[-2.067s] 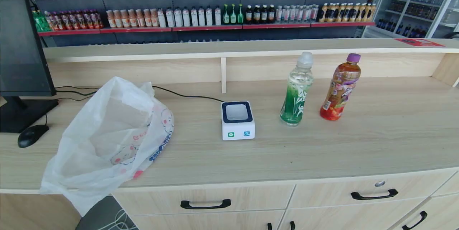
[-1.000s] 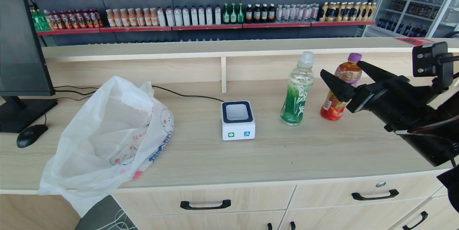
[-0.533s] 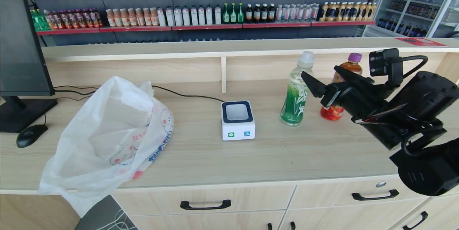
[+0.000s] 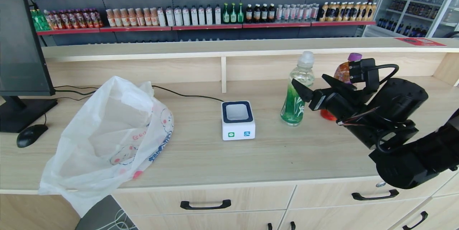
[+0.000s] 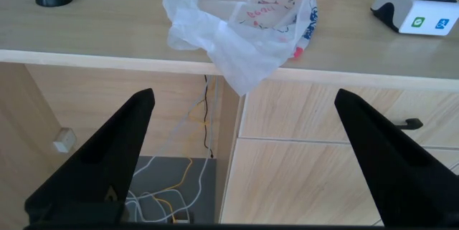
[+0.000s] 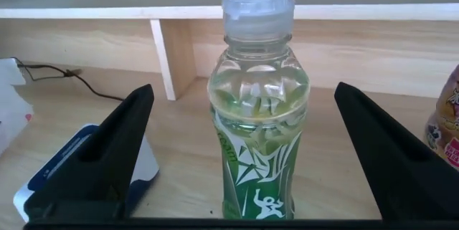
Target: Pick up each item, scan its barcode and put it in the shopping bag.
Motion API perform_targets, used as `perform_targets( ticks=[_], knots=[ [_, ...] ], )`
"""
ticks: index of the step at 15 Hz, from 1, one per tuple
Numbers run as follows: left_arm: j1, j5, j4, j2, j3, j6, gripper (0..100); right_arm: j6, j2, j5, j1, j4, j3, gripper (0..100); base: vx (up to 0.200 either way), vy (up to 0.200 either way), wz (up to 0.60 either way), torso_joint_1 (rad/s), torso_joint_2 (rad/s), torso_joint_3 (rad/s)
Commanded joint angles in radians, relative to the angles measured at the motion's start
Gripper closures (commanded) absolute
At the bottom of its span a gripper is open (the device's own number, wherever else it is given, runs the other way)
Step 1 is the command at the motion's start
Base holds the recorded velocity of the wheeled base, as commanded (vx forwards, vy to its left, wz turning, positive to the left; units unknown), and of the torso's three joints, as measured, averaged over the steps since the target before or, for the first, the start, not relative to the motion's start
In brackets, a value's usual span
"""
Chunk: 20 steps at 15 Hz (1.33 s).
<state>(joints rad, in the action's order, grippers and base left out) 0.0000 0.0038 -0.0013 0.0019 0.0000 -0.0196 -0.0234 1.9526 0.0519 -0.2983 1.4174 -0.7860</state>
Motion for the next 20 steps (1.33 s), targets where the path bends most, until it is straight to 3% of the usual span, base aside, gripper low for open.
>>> perform_targets(
  ticks=[1,20],
  knots=[
    [0.000,0.001,0.000,0.001,0.000,0.000,0,0.000,0.039,0.000,-0.001,0.005,-0.009,0,0.000,0.000,0.00,0.000,0.00,0.000],
    [0.000,0.001,0.000,0.000,0.000,0.000,0,-0.010,0.241,-0.063,-0.002,-0.002,-0.217,0,0.000,0.000,0.00,0.000,0.00,0.000]
  ],
)
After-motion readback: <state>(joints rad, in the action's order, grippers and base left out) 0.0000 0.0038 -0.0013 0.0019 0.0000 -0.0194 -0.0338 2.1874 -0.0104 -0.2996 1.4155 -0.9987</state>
